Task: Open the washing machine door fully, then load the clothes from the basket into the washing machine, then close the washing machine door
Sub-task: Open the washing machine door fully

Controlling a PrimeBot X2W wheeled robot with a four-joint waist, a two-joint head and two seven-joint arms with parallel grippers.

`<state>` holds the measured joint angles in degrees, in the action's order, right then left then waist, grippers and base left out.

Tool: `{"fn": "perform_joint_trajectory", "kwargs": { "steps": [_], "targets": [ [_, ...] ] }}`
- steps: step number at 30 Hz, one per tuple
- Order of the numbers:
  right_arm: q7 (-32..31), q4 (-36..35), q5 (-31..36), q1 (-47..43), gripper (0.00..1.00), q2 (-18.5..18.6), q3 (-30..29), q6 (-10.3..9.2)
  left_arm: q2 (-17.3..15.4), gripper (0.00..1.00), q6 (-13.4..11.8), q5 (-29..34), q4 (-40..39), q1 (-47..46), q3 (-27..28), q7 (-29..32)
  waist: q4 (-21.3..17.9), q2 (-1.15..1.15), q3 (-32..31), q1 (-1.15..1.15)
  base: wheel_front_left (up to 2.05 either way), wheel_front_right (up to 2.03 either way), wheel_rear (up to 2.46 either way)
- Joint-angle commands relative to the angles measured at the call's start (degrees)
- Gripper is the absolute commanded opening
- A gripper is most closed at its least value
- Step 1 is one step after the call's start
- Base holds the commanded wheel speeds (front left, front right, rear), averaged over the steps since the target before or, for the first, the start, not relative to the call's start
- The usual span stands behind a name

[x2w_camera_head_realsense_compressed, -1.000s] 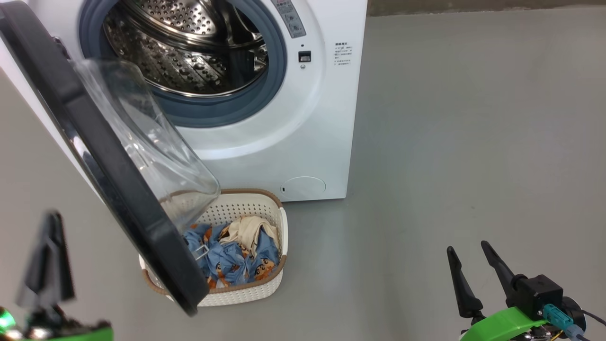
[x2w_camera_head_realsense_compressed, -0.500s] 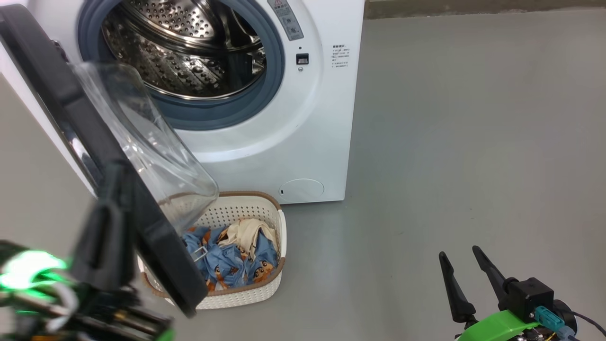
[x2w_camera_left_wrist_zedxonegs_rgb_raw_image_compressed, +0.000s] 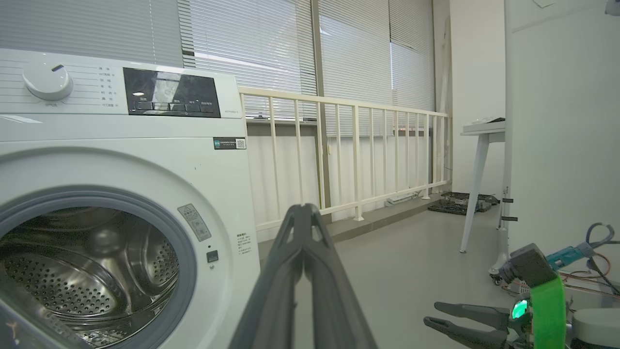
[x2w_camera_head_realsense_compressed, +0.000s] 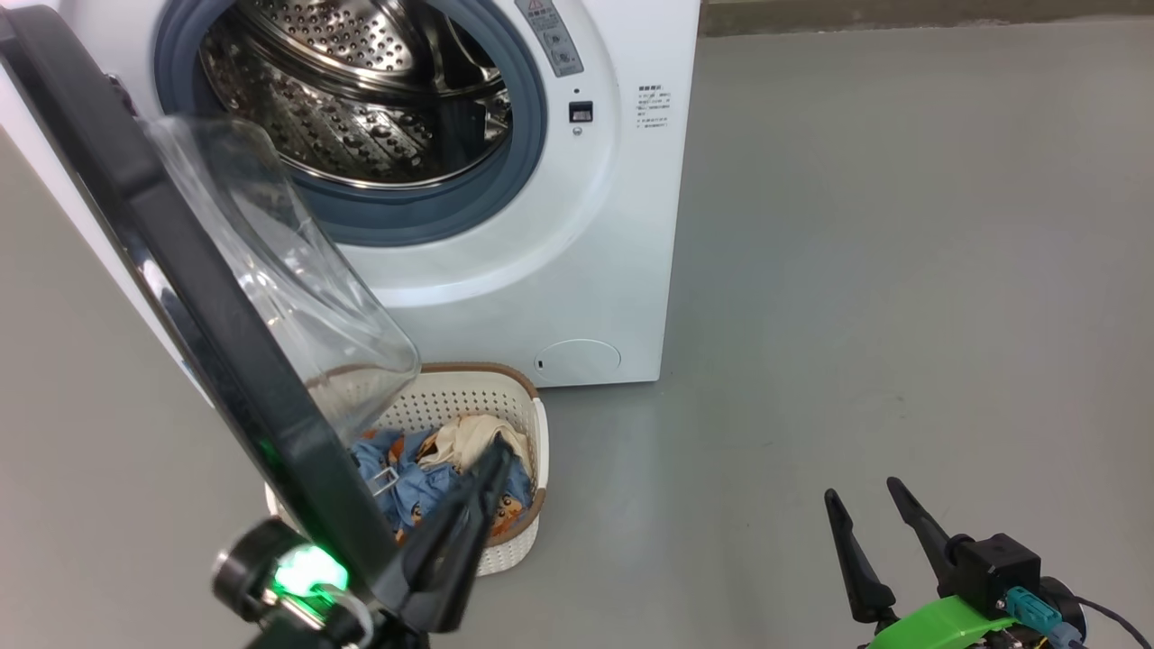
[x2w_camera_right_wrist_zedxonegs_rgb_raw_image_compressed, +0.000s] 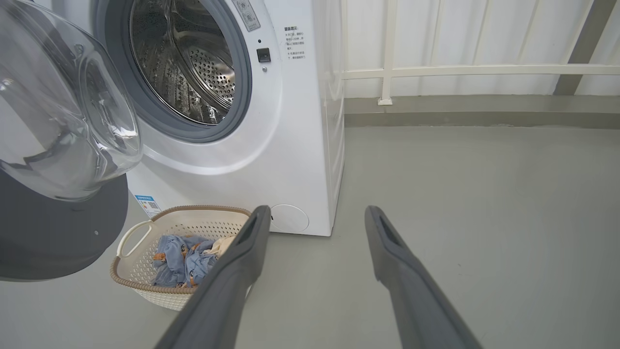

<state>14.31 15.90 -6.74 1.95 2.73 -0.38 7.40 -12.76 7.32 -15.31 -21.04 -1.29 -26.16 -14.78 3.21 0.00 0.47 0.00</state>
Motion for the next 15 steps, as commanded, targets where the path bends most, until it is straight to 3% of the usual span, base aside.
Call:
{"fn": "perform_joint_trajectory", "kwargs": {
  "steps": [1, 15],
  "targets": [
    [0.69, -1.03, -0.22, 0.43, 1.00, 0.15, 1.76, 0.09, -0.88, 0.00, 0.17, -0.12, -0.50, -1.02, 1.34, -0.22, 0.01, 0.00, 0.08, 0.00, 0.00, 0.00, 0.00],
    [0.69, -0.78, -0.52, 1.26, 1.00, 0.15, 2.49, 0.09, -0.08, 0.00, 0.17, -2.50, 15.18, -0.74, 0.86, -0.22, -0.34, 0.00, 2.09, 0.00, 0.00, 0.00, 0.00]
  ]
}}
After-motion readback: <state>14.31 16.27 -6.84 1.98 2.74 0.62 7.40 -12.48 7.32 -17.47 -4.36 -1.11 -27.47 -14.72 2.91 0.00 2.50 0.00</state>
